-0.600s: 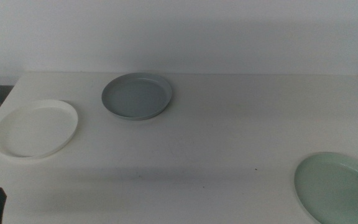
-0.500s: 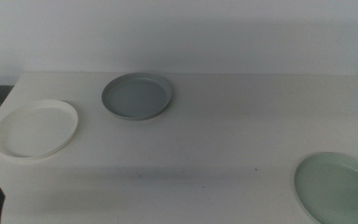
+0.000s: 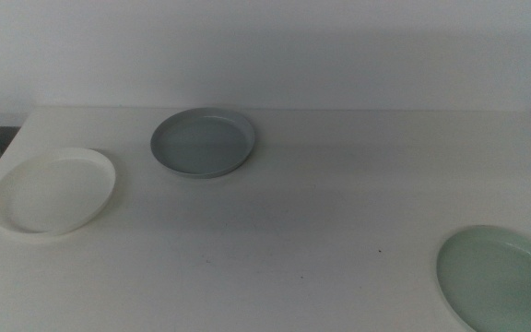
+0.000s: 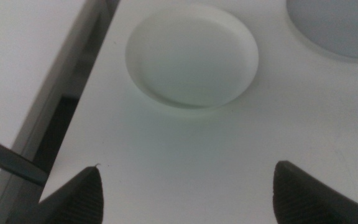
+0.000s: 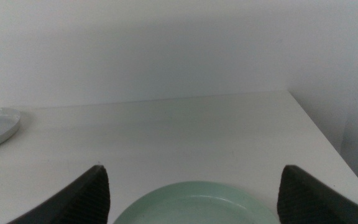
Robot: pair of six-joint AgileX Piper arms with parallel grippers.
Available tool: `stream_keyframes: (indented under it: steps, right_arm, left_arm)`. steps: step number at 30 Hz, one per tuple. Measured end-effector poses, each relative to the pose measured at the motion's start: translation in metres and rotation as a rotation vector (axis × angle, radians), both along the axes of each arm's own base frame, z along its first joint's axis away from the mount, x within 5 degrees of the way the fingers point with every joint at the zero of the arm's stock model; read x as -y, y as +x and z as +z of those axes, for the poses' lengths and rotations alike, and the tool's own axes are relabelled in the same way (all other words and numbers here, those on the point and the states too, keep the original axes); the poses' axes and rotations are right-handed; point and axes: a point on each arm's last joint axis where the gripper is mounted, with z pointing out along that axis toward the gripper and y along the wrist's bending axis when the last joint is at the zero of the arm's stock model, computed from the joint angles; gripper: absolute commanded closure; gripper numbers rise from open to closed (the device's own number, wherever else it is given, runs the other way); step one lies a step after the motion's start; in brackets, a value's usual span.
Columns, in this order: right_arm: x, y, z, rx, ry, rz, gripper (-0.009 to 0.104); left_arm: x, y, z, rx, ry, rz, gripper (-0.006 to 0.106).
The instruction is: Stack the three bowls on top of each other.
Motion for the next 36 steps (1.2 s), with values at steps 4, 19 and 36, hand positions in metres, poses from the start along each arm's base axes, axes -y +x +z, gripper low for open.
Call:
stream_keyframes:
  steps: [4,19,36]
  right_arm:
    - [0.0,0.0,0.0,0.0,0.0,0.0,0.003]
    - [0.0,0.0,0.0,0.0,0.0,0.0,0.003]
    - [0.0,0.0,0.0,0.0,0.0,0.0,0.003]
  left_arm:
    - [-0.007,0.034,0.014,-0.102,-0.022,-0.012,0.007]
    - [-0.071,0.184,-0.011,-0.32,-0.014,-0.009,0.007]
    - [-0.115,0.301,-0.139,-0.489,-0.066,-0.126,0.007]
